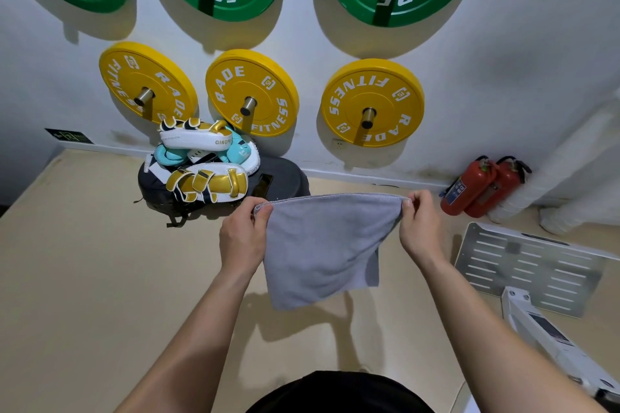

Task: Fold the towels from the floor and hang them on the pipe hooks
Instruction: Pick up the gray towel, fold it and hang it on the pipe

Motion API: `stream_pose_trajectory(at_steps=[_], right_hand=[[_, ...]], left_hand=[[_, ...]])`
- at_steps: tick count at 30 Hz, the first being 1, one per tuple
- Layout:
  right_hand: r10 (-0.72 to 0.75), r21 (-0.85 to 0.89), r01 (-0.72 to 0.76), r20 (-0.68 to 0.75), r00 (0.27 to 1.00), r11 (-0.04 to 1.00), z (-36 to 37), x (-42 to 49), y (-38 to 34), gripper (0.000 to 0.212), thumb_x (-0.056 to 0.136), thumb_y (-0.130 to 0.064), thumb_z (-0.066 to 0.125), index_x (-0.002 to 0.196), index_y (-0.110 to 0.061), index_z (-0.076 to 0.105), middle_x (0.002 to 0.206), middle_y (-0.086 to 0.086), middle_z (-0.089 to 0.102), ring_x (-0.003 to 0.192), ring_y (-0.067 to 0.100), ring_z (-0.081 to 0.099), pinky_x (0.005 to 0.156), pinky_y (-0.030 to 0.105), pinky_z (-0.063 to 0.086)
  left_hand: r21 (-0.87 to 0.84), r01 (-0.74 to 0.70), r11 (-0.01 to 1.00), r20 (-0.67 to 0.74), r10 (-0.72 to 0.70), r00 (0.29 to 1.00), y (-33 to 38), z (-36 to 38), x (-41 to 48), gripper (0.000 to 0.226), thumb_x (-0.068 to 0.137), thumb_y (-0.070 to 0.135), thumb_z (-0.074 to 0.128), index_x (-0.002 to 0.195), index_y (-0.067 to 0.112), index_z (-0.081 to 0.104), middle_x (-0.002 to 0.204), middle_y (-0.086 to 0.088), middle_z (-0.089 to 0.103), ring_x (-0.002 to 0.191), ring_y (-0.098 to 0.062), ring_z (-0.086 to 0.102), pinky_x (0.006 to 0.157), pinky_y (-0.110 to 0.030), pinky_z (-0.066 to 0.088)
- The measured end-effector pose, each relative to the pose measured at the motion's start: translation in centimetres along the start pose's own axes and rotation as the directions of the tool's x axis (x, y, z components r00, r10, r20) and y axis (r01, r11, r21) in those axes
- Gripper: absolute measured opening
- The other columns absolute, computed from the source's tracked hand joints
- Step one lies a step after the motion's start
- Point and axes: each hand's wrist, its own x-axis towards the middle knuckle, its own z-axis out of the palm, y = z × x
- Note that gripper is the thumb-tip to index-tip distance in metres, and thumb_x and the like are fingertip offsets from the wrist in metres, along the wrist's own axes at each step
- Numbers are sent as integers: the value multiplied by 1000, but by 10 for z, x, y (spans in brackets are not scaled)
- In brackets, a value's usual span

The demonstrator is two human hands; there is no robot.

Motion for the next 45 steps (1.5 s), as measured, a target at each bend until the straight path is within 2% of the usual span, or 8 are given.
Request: stream_pose_trajectory(at_steps=[6, 11, 16, 22, 25, 31, 41, 45], right_hand=[[112, 139, -110, -12, 994, 984, 16, -11, 9, 11, 100, -22, 47, 94, -14, 52, 80, -2, 57, 79, 24, 54, 67, 32, 36], [70, 318, -131, 196, 978, 939, 39, -44, -1, 10, 91, -19, 63, 81, -20, 61, 75, -4, 63, 70, 16, 58, 68, 32, 48], [-84, 356, -39, 324, 942, 934, 50, -75, -15, 11, 86, -13, 70, 78, -20, 71, 78, -6, 72, 71, 14, 66, 71, 29, 54], [-105, 382, -44, 359, 927, 923, 46, -81, -11, 9, 86, -15, 72, 80, -22, 73, 80, -9, 74, 69, 9, 67, 69, 26, 53], [-109, 393, -47, 364, 925, 918, 44, -81, -14, 7, 86, -15, 73, 81, -18, 74, 78, -7, 74, 66, 8, 67, 65, 23, 52], [-138, 419, -40, 385, 913, 907, 47, -82, -18, 9, 85, -14, 74, 79, -19, 77, 77, -5, 75, 75, 16, 70, 73, 32, 55], [-216, 388, 18, 474, 854, 922, 42, -63, -24, 18, 75, -8, 80, 76, -23, 70, 76, -8, 71, 75, 12, 63, 78, 34, 53], [-253, 365, 71, 481, 840, 929, 35, -52, -27, 21, 78, -7, 76, 76, -27, 70, 78, -9, 71, 81, 23, 67, 81, 36, 55]], left_hand=[[-119, 227, 967, 54, -222, 974, -9, 14, -12, 14, 92, 32, 62, 86, 24, 70, 77, 5, 68, 74, -23, 66, 67, -28, 47], [-269, 300, 915, 232, -240, 943, 15, 35, -45, 6, 89, 22, 69, 87, 17, 69, 72, -5, 69, 57, -15, 69, 51, -18, 52], [-312, 298, 902, 349, -184, 919, 32, 46, -63, 14, 88, 15, 65, 86, 28, 69, 72, 0, 69, 59, -14, 69, 59, -27, 59], [-344, 374, 861, 484, -179, 857, 35, 35, -61, 28, 83, -2, 56, 88, 18, 74, 79, -7, 75, 75, -14, 74, 75, -28, 61], [-294, 291, 910, 491, -117, 863, 32, 30, -60, 18, 80, 4, 68, 86, 20, 76, 72, 0, 75, 70, -8, 71, 71, -22, 57], [-184, 123, 975, 421, -34, 906, 23, 31, -54, 6, 80, 29, 76, 78, 33, 74, 69, 9, 72, 68, -5, 70, 73, -36, 60], [-351, 167, 921, 444, 6, 896, 32, 25, -52, 9, 83, 11, 76, 86, 19, 77, 71, -1, 73, 67, -14, 71, 70, -29, 58], [-66, -135, 989, 415, 150, 897, 8, 21, -36, 28, 76, 36, 80, 103, 42, 72, 80, 8, 57, 74, -5, 52, 67, -23, 47]])
